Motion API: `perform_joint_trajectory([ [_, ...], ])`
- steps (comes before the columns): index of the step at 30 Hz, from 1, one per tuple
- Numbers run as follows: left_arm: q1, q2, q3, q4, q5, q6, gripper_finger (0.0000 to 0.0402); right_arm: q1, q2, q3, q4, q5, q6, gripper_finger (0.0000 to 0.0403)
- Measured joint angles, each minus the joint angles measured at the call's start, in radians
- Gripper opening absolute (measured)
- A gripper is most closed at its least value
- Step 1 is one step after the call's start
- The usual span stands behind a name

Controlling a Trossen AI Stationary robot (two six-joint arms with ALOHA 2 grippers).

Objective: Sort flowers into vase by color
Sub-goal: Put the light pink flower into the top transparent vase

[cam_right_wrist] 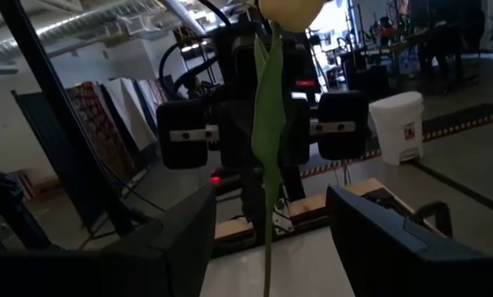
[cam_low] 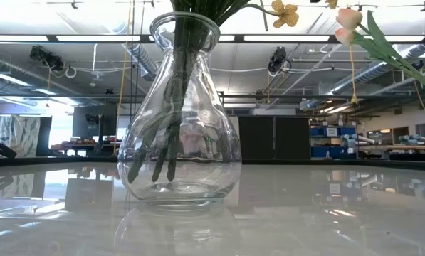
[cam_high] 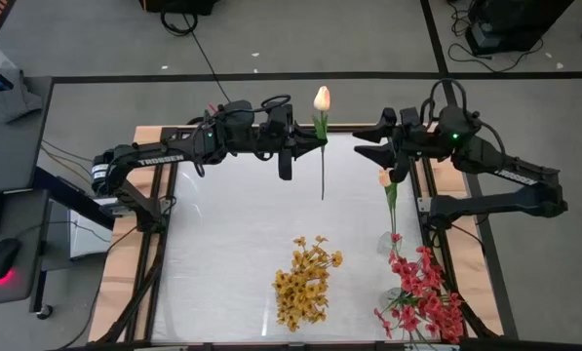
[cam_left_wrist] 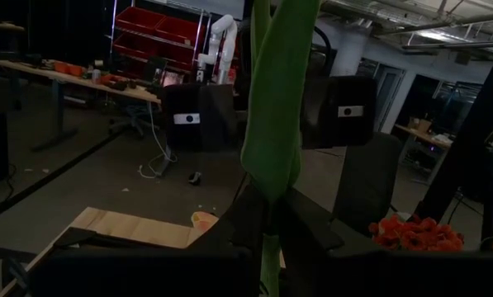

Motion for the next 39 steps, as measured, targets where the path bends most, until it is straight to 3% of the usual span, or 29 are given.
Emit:
perform_joint_trajectory([
  [27, -0.018, 0.0, 0.0, -0.079, 0.0, 0.031, 0.004, 0.018, 0.169, 0.0, 0.238, -0.021, 0.105, 0.0239],
  [39, -0.018, 0.0, 0.0, -0.095, 0.0, 0.031, 0.004, 0.053, 0.227, 0.0, 0.327, 0.021, 0.105, 0.0227],
])
